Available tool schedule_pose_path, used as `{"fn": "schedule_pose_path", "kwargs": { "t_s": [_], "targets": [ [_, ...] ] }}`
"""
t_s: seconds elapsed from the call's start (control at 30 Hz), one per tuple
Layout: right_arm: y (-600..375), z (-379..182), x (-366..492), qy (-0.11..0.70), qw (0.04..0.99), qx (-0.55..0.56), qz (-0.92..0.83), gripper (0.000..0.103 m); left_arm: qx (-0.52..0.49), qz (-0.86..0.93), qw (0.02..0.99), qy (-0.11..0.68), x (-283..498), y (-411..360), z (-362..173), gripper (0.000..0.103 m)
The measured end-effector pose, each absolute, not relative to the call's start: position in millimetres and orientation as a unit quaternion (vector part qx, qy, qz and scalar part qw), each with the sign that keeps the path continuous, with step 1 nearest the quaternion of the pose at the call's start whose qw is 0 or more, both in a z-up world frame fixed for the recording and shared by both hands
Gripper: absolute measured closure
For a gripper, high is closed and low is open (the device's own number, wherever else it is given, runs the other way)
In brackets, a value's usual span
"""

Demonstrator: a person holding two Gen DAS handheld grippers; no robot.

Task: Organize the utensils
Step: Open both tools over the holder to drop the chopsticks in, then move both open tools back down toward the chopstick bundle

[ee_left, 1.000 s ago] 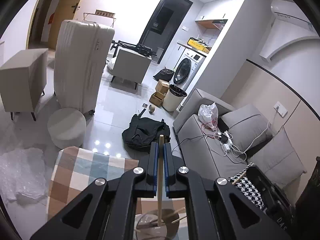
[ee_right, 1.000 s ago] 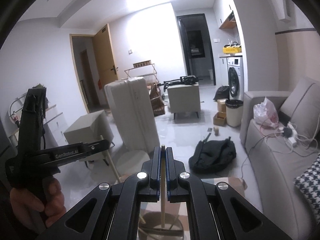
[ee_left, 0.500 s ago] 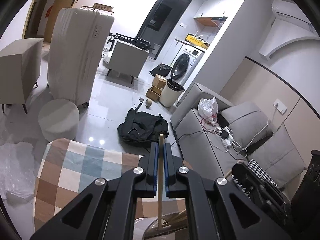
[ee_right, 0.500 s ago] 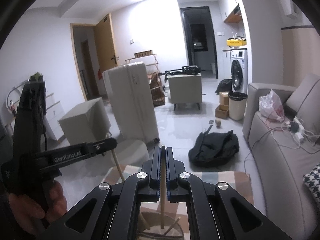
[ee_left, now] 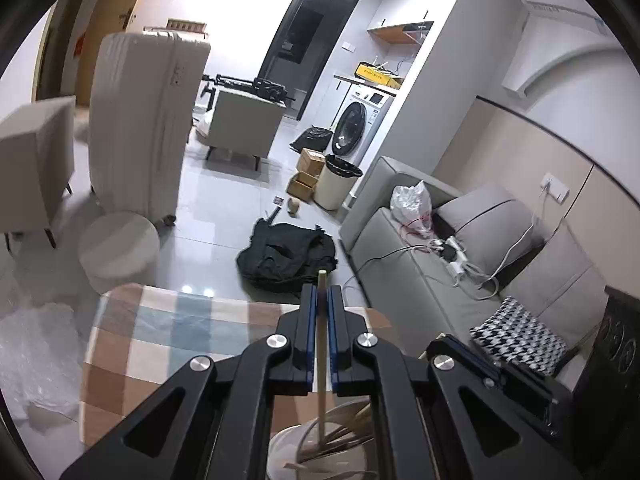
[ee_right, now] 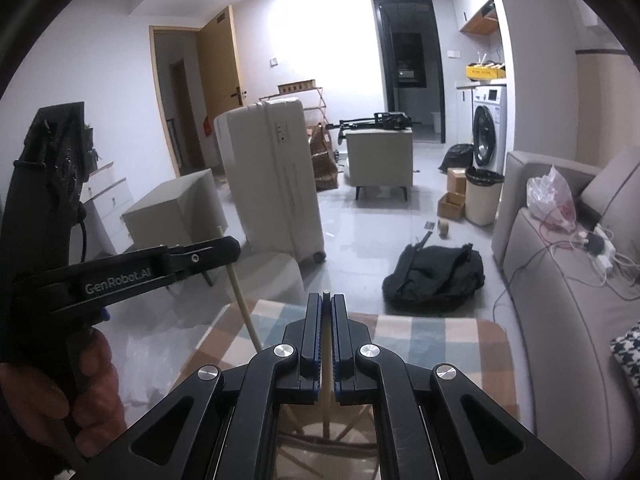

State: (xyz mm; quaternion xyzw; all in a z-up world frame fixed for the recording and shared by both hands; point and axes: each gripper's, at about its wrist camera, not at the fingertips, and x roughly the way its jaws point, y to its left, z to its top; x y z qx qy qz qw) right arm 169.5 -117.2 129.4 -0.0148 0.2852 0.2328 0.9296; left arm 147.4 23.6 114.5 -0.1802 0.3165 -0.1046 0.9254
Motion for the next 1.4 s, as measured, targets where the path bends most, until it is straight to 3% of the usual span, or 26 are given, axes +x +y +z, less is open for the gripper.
{"fn": "schedule_pose_path", "kwargs": {
  "t_s": [0.27,0.37,0.47,0.53,0.77,1.0,1.07,1.13,1.4],
  "targets": [
    [-125,124,166,0.302,0.923,-0.013,0.24,0.097,-0.167,-0.135,0.906,0.364,145,18,106,0.101],
    [-130,130,162,0.301,0.924,-0.009,0.236,0.094,-0.149,-0.123,0.905,0.379,141,17,110,0.089],
    [-137,137,153,0.297,0.928,0.0,0.224,0.083,-0.145,-0.093,0.914,0.368,129,22,120,0.075],
    [-144,141,148,0.295,0.93,0.01,0.22,0.074,-0.15,-0.087,0.913,0.369,121,25,125,0.057],
    [-166,155,114,0.291,0.935,0.039,0.199,0.055,-0.133,-0.04,0.922,0.36,85,26,139,0.045],
    [-177,164,73,0.294,0.935,0.054,0.192,0.052,-0.112,-0.008,0.919,0.378,59,23,144,0.043],
    [-179,165,62,0.293,0.936,0.057,0.189,0.048,-0.107,-0.003,0.92,0.377,50,21,148,0.04],
    [-180,166,50,0.292,0.936,0.06,0.189,0.042,-0.101,-0.003,0.922,0.374,41,18,150,0.03],
    [-184,154,5,0.3,0.934,0.061,0.186,0.031,-0.074,-0.013,0.924,0.374,10,5,146,0.021]
  ]
}}
